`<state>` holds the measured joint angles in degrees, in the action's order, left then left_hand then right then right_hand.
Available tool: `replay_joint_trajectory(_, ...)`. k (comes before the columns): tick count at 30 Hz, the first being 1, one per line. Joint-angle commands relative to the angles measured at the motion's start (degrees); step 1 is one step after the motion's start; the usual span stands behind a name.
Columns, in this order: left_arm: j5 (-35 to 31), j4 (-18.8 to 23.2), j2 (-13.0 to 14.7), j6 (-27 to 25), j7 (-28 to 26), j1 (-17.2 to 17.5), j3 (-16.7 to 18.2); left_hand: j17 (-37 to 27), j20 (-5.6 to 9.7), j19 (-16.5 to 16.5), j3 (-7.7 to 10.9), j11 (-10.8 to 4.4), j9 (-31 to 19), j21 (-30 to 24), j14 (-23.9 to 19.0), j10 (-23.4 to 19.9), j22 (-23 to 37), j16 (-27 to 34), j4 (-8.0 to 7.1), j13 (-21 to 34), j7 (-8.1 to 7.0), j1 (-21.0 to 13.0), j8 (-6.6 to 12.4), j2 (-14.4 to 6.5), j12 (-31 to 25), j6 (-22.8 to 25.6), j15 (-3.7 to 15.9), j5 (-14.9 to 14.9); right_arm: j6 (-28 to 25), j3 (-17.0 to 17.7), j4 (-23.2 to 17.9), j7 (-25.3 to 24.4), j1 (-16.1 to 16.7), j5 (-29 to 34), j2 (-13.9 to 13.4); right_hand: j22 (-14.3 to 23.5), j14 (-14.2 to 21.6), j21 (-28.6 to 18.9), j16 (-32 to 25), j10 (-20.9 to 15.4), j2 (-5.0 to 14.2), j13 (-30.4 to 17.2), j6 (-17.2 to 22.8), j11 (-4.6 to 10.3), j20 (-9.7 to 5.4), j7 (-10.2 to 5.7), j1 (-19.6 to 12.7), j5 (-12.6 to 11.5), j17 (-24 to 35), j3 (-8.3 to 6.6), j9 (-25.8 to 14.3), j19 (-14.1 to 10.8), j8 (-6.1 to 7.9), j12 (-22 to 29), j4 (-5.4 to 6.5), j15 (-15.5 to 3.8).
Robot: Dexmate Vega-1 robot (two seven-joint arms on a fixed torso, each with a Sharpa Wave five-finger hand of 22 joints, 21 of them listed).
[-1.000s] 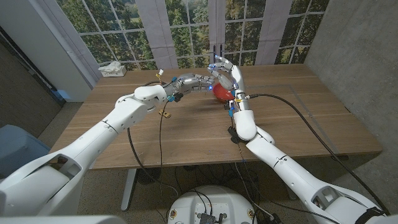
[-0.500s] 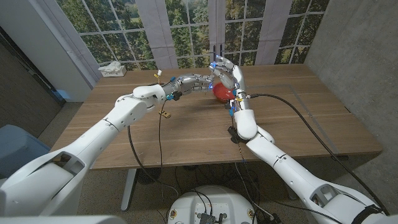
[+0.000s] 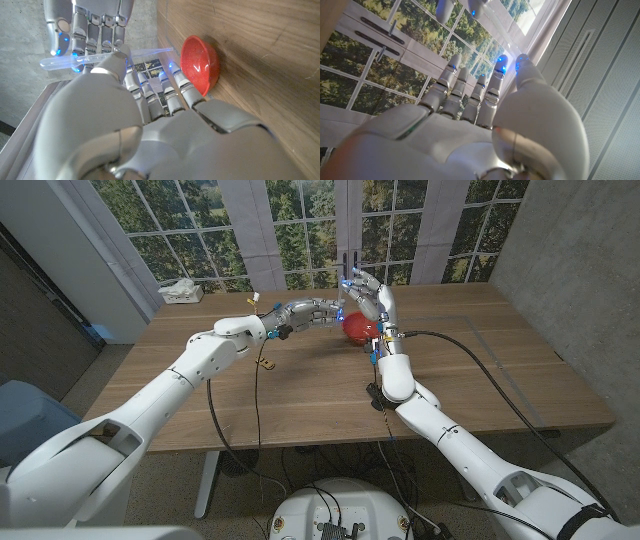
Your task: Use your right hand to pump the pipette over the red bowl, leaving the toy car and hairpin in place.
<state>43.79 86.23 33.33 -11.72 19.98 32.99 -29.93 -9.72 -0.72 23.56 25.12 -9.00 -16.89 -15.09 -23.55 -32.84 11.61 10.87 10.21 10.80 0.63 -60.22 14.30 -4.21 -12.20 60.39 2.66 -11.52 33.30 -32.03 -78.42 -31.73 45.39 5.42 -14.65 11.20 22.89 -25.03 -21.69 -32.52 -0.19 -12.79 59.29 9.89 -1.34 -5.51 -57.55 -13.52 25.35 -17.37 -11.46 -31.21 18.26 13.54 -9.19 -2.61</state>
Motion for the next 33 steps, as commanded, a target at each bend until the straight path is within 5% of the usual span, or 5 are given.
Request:
replay_joint_trajectory(1, 1.26, -2.14, -1.02, -0.78, 2.02, -1.27, -0.45, -0.24, -0.35, 0.02, -0.23, 0.1, -0.35, -0.24, -0.33, -0.24, 0.07, -0.1, -0.02, 0.15, 0.1, -0.57, 0.03, -0.15, 0.05, 0.28, 5.0, -0.46, 2.69, 0.55, 4.17, -0.03, -1.47, -0.56, 1.25, 0.03, 0.92, -0.45, -0.43, -1.02, -0.04, -0.08, 1.15, 0.01, -0.12, -0.05, -0.69, 0.1, 0.19, -0.43, -0.02, -0.61, 0.43, 0.33, -0.04, -9.1)
replay_joint_trajectory(6, 1.09, -2.76, -1.25, -0.89, 2.34, -1.78, -0.65, -0.24, -0.34, 0.0, -0.34, 0.2, -0.42, -0.25, -0.22, -0.21, 0.08, -0.14, -0.03, 0.16, 0.08, -0.6, -0.02, -0.16, 0.08, 0.31, 4.94, -0.49, 1.8, 0.57, 3.93, 0.27, -1.55, -0.33, 1.12, 0.05, 1.19, -0.56, -0.33, -1.27, -0.03, -0.07, 2.07, 0.0, -0.18, 0.12, -0.86, 0.17, 0.11, -0.56, -0.04, -0.69, 0.67, 0.32, -0.03, -9.02)
replay_joint_trajectory(16, 0.9, -3.46, -1.37, -1.94, 2.86, -2.68, -1.06, -0.22, -0.3, -0.16, -0.59, 0.22, -0.49, -0.24, -0.18, -0.15, 0.08, -0.17, 0.01, 0.17, 0.17, -0.7, -0.05, -0.08, 0.15, 0.7, 4.94, -0.58, 0.38, 0.2, 3.89, 0.75, -2.17, 0.08, 0.76, 0.06, 1.02, -0.7, 0.56, 0.22, -0.79, -0.07, -4.7, -0.57, 0.12, 0.51, -0.57, 0.43, -0.17, -0.6, 0.23, -0.22, -2.95, -0.66, 0.18, -8.81)
replay_joint_trajectory(26, 1.84, -4.92, -2.04, -3.28, 3.72, -3.4, -1.1, -0.21, -0.31, -0.25, -0.78, 0.25, -0.69, -0.25, -0.12, -0.13, 0.09, -0.19, 0.0, 0.18, 0.22, -0.78, -0.08, -0.1, 0.19, 0.8, 4.87, -0.67, 0.39, -0.14, 3.34, 1.8, -2.29, -0.38, 0.29, 0.05, 0.71, -0.79, 1.03, 0.66, -0.52, -0.08, -3.33, -0.25, -0.04, 0.97, -1.76, 0.26, -0.19, -1.32, 0.36, -0.07, -2.93, -0.95, -0.19, -9.14)
replay_joint_trajectory(33, 1.68, -5.29, -2.15, -3.88, 3.56, -3.75, -1.25, -0.22, -0.33, -0.31, -0.87, 0.31, -0.85, -0.26, -0.08, -0.1, 0.1, -0.19, -0.01, 0.19, 0.31, -0.9, -0.16, -0.2, 0.22, 0.73, 4.84, -0.74, 1.3, -0.43, 3.88, 3.35, -2.76, -1.17, 0.13, 0.05, 0.44, -0.81, 1.0, 0.91, -1.07, -0.09, -2.72, -0.3, 0.03, 2.22, 0.76, 0.35, 0.16, -0.19, 0.49, 0.22, -3.31, -1.09, 1.11, -8.06)
